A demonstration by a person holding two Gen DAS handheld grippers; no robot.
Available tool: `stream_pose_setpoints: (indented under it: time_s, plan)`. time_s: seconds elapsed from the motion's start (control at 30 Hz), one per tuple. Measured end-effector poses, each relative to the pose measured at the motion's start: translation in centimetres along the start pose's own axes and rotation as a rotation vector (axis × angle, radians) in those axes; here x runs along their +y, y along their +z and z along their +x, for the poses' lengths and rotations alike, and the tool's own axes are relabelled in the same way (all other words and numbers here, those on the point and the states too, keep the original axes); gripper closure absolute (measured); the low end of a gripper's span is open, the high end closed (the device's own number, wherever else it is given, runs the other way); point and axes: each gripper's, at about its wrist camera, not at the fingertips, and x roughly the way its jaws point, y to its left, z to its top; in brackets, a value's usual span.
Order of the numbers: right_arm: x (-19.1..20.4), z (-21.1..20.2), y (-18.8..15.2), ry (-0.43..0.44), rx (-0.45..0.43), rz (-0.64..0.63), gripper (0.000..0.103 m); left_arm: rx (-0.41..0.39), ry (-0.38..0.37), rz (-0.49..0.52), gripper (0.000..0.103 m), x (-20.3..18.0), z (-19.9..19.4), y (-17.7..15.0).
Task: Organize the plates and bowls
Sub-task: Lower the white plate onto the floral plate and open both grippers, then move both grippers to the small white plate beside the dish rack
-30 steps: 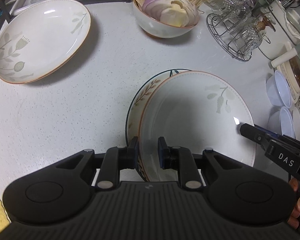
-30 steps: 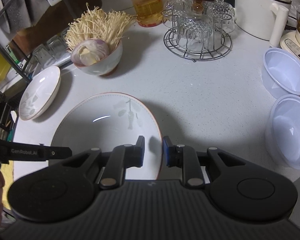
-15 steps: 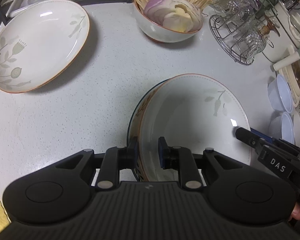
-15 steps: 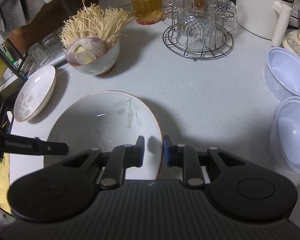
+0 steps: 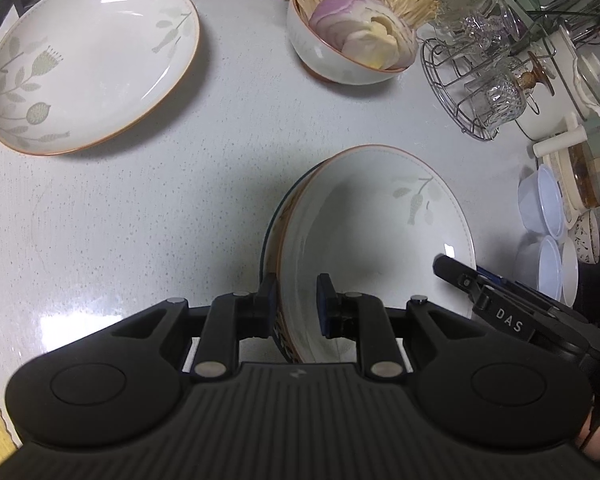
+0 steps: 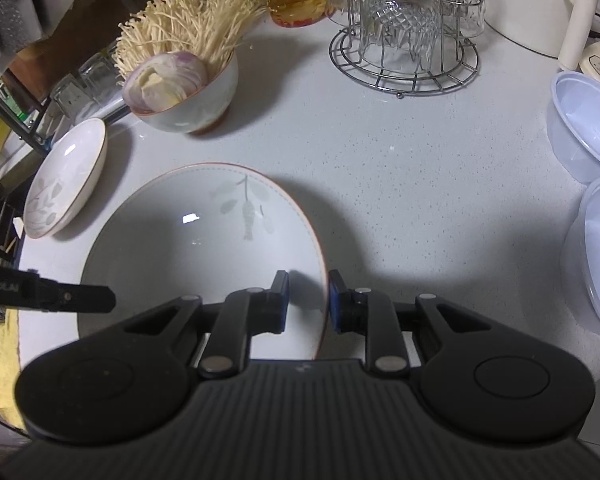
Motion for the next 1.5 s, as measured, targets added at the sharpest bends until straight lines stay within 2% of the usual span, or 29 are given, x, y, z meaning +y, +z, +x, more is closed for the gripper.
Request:
stream_pose_setpoints:
  time_s: [0.37,0.57,0.7,1.0,1.33,1.5]
  plan:
    - [0.2,0.2,0.0,-0.004,-0.008,0.012,0.078,-0.025,0.02,0.036,0.081,0.0,-1.9,-0.8]
    - [0.2,-1.1,0.4,-0.02,-0.057,0.032,0.078,-0.113,0.056,0.1,0.08,-1.0,-4.3,-0.9]
    - [0.7,-3.2,0.9,-0.023,-0.119,0.029,0.078,-0.19,0.06,0.142,0.08,-2.1,-6.8,-0.8]
    - [2.8,-10.6,2.4,0.012,-0.292,0.0,0.078,-0.332,0.011,0.205,0.08,-4.6,-12.9,-0.9]
    - [5.8,-17.5,1.2,0.036,-0.434,-0.001,0.078,-0.427,-0.063,0.256,0.081,-5.9,-18.8,-2.9]
    - [7.7,-19.6,-0.5,0.027,-0.467,-0.018,0.078,-0.441,-0.053,0.299,0.08,-5.2,-20.4,-4.7]
